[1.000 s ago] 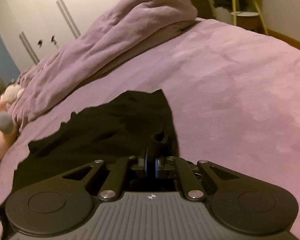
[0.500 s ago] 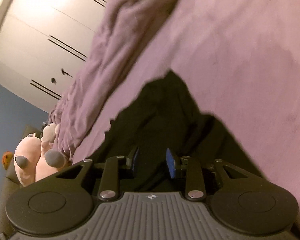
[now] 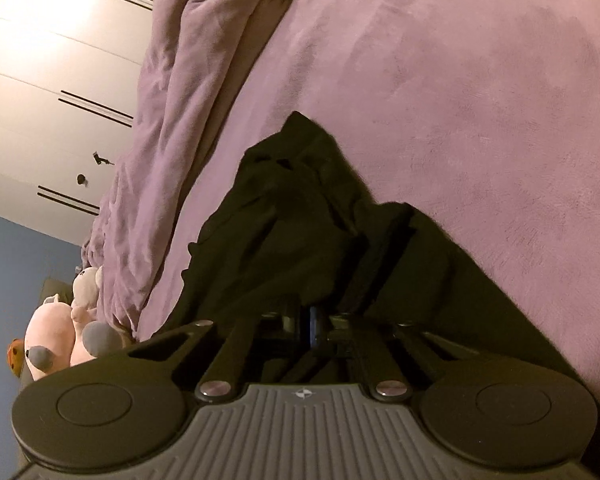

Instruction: Fold small clothes

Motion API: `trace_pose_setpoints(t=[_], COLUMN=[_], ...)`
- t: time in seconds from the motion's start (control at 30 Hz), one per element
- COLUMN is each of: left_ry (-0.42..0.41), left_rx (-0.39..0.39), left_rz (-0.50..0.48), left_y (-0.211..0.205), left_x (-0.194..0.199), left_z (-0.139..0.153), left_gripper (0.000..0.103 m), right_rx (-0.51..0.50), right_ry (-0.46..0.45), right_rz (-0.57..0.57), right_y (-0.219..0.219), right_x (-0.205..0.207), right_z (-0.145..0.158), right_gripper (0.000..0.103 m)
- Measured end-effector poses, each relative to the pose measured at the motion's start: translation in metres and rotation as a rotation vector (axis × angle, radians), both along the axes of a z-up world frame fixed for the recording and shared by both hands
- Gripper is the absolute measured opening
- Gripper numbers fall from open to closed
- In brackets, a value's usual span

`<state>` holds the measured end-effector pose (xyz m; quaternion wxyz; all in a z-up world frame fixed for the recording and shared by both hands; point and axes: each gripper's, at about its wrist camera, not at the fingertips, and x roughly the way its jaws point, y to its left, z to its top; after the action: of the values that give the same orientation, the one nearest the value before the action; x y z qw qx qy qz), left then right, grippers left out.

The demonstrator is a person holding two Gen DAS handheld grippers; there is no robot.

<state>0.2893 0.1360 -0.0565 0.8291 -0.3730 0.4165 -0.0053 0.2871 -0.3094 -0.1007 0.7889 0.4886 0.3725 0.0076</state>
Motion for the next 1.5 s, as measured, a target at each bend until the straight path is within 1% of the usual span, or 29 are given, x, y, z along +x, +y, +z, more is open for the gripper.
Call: trace_pose_setpoints(t=[0.1,0.17,0.23,0.27,0.33,0.37,0.43,0.47,0.5,0.53,0.57,0.67,0.73,0.77,0.83,0.9,0.93,0.97,1.03,1.07,1.1,1.13,1.17,1.23,1.27,1.33,1.37,1.43,1.5], left_ry=[-0.022,0.009,0.075,0.074,0.085,0.083,0.026,-0.002,-0.029,-0.061,-0.083,-0.131,-0.165,-0.171,-0.122,-0.045,-0.050,-0.081,-0.109,-0.117,-0.121,-0.122,-0.117,-0.095,-0.089,-0.085,-0.083,-0.088,-0.091], left_rx=[0.083,0.162,0.215,0.223,0.266,0.289,0.330,0.343,0.352,0.352,0.347,0.334,0.336,0.360,0.406,0.465,0.497,0.502,0.514,0.518,0.520,0.525,0.533,0.536,0.533,0.540,0.555,0.593,0.599], left_rz=[-0.028,-0.045,-0.048,-0.059,-0.089,-0.112,-0.139,-0.148,-0.152,-0.152,-0.161,-0.159,-0.163,-0.161,-0.194,-0.215,-0.222,-0.232,-0.253,-0.260,-0.261,-0.260,-0.257,-0.238,-0.237,-0.260,-0.267,-0.280,-0.275], left_y=[0.004,0.004,0.006,0.006,0.005,0.003,-0.001,0.000,-0.004,-0.008,-0.013,-0.031,-0.046,-0.054,-0.068,-0.073,-0.073,-0.072,-0.068,-0.066,-0.066,-0.066,-0.068,-0.073,-0.075,-0.080,-0.081,-0.082,-0.081], left_x=[-0.008,-0.012,-0.013,-0.016,-0.019,-0.021,-0.025,-0.028,-0.027,-0.023,-0.017,0.005,0.021,0.030,0.045,0.052,0.051,0.046,0.039,0.038,0.037,0.036,0.037,0.035,0.034,0.030,0.029,0.023,0.021], left_z=[0.007,0.004,-0.004,-0.004,0.006,0.014,0.033,0.042,0.050,0.057,0.062,0.064,0.055,0.046,0.027,0.005,-0.002,-0.004,-0.005,-0.006,-0.006,-0.006,-0.005,0.001,0.004,0.005,0.003,-0.001,-0.003], left_gripper=[0.011,0.011,0.007,0.007,0.007,0.009,0.023,0.035,0.044,0.047,0.051,0.052,0.053,0.053,0.053,0.053,0.056,0.057,0.059,0.061,0.061,0.061,0.061,0.062,0.064,0.068,0.070,0.073,0.077], right_rx=[0.043,-0.080,-0.295,-0.330,-0.365,-0.371,-0.423,-0.465,-0.511,-0.542,-0.558,-0.586,-0.579,-0.575,-0.573,-0.630,-0.681,-0.728,-0.790,-0.805,-0.758,-0.688,-0.679,-0.861,-0.892,-0.821,-0.809,-0.815,-0.857], right_ry=[-0.084,-0.073,-0.040,-0.058,-0.048,-0.046,-0.077,-0.095,-0.111,-0.130,-0.144,-0.183,-0.224,-0.237,-0.251,-0.243,-0.224,-0.220,-0.206,-0.173,-0.167,-0.162,-0.162,-0.157,-0.149,-0.174,-0.163,-0.141,-0.167], right_rz=[-0.004,0.025,0.112,0.132,0.147,0.136,0.104,0.090,0.079,0.087,0.118,0.248,0.364,0.416,0.511,0.559,0.564,0.546,0.450,0.382,0.336,0.310,0.314,0.317,0.323,0.357,0.377,0.413,0.428], right_y=[-0.007,-0.005,0.007,0.010,0.011,0.009,0.005,0.005,0.008,0.014,0.023,0.067,0.098,0.114,0.136,0.145,0.143,0.137,0.107,0.086,0.063,0.044,0.038,0.050,0.055,0.057,0.060,0.065,0.066], right_x=[-0.008,-0.010,-0.007,-0.009,-0.011,-0.013,-0.022,-0.024,-0.023,-0.019,-0.016,0.009,0.024,0.032,0.046,0.056,0.061,0.064,0.069,0.074,0.077,0.078,0.080,0.076,0.074,0.062,0.057,0.045,0.031], right_z=[0.004,0.007,0.009,0.012,0.023,0.029,0.044,0.050,0.056,0.060,0.062,0.064,0.061,0.057,0.046,0.032,0.024,0.019,0.013,0.010,0.009,0.009,0.011,0.023,0.029,0.038,0.037,0.031,0.027], right_gripper=[0.003,0.003,0.002,0.001,0.003,0.006,0.011,0.015,0.016,0.016,0.016,0.016,0.016,0.016,0.016,0.016,0.016,0.015,0.013,0.009,0.000,0.000,0.000,0.000,0.000,0.011,0.016,0.016,0.016])
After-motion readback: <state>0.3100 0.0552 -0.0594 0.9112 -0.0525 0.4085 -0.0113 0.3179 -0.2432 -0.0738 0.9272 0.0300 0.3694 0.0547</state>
